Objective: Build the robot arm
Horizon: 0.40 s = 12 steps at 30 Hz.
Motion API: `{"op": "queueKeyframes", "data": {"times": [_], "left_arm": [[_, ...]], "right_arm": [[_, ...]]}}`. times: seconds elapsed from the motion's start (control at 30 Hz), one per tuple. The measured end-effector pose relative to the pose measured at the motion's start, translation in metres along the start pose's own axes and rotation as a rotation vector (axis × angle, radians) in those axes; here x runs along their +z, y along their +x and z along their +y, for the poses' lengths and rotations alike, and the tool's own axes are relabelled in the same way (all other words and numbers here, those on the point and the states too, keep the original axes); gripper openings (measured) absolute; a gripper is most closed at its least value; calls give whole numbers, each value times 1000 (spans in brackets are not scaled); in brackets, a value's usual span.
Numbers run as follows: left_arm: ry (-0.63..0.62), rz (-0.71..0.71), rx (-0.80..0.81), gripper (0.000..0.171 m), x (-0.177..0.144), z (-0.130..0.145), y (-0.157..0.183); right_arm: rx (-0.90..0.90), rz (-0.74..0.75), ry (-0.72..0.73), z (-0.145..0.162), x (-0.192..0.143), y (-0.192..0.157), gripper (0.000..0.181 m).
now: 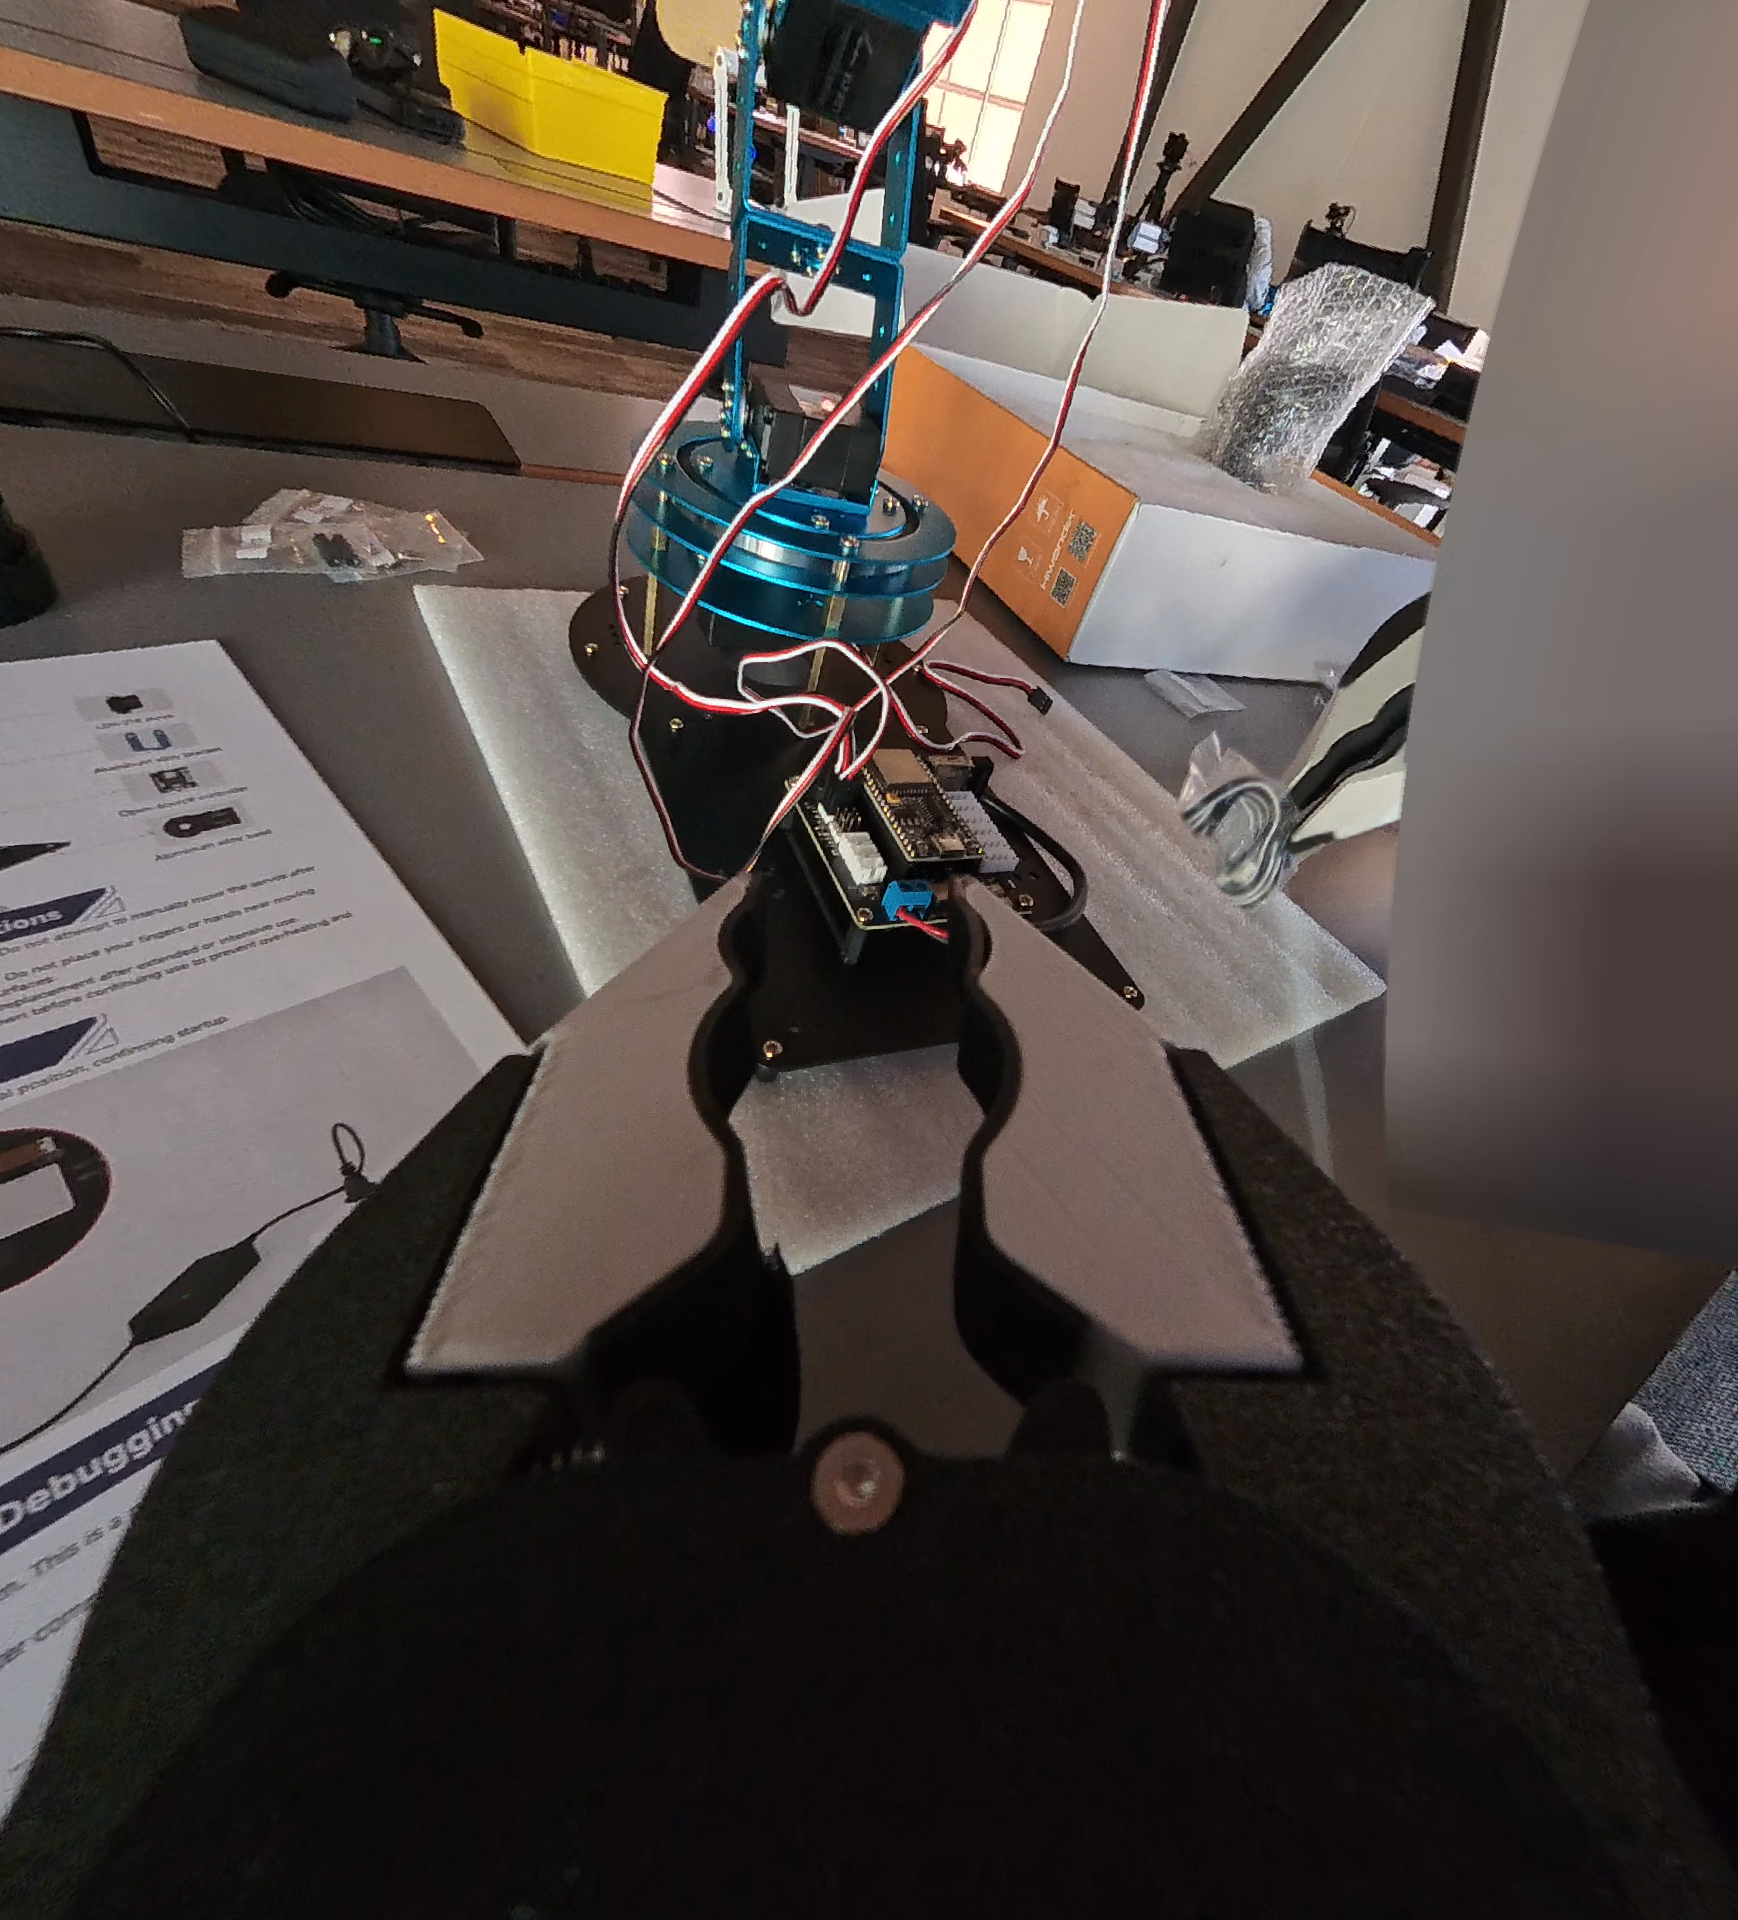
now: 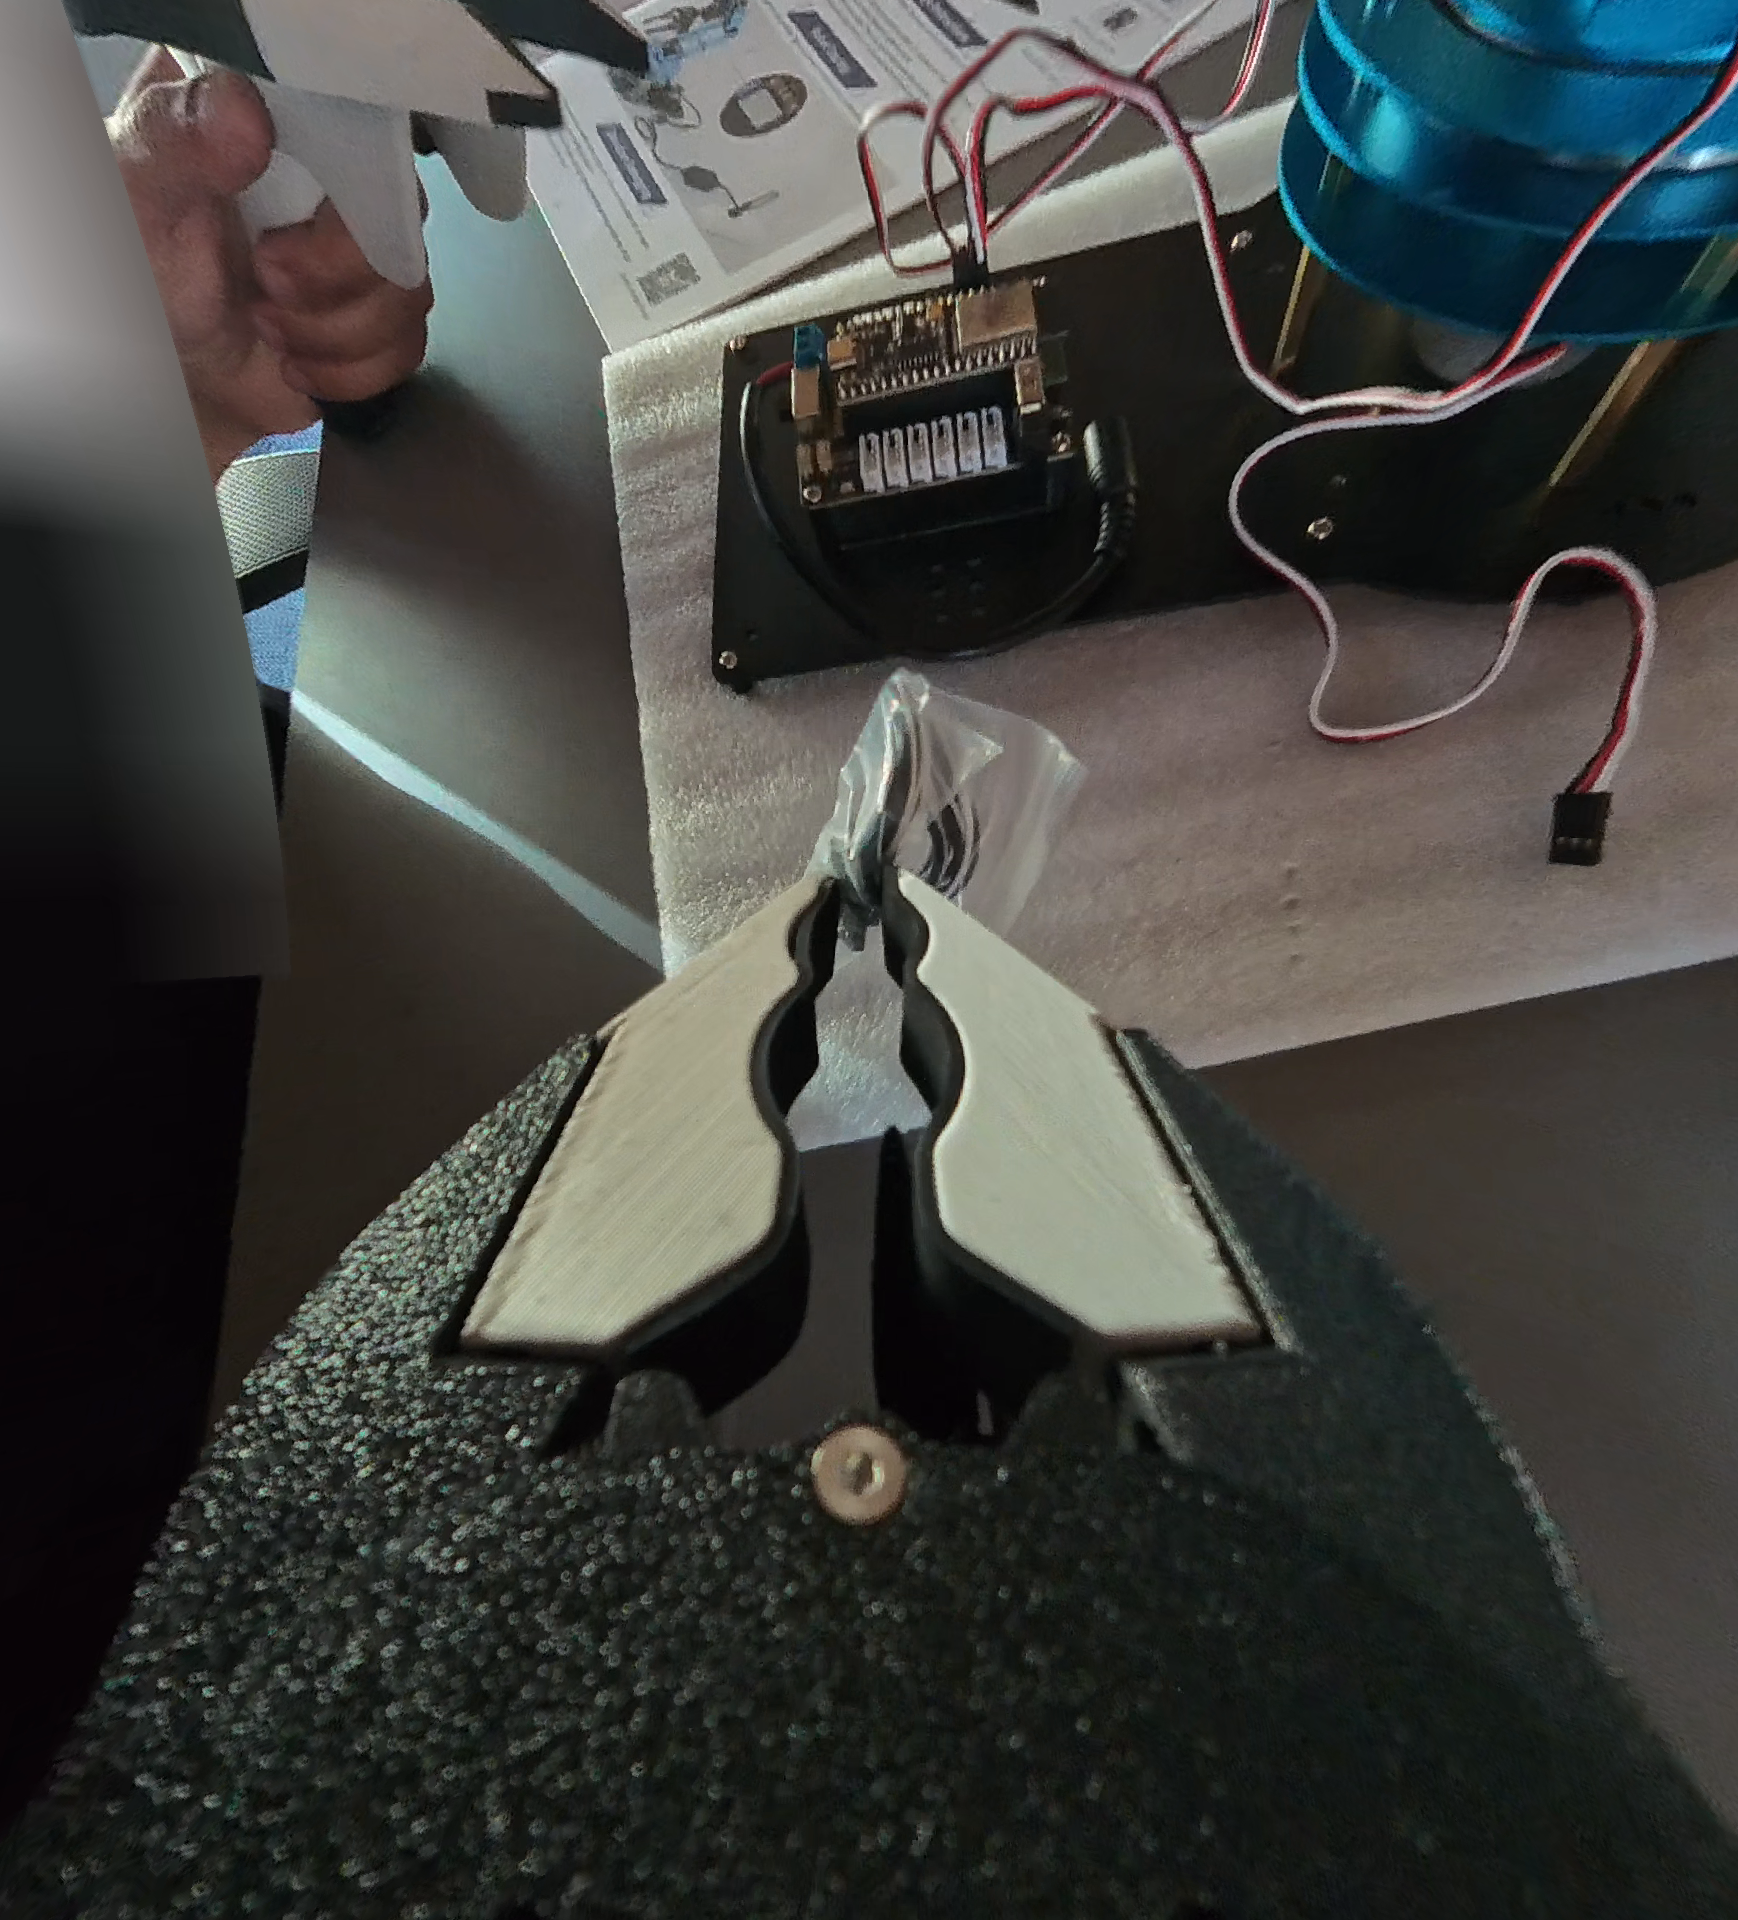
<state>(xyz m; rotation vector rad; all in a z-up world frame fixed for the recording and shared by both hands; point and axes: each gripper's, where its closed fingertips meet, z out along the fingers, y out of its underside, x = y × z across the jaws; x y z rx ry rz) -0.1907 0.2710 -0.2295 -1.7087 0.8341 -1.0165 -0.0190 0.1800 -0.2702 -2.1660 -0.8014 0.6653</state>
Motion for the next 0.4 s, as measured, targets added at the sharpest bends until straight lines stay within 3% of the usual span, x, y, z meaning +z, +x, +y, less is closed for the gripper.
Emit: {"op": "queueKeyframes", "data": {"times": [0.4], "left_arm": [[34, 38, -84, 34, -4, -5, -5]], "right_arm": [[30, -40, -35, 9, 6, 5, 8]]}}
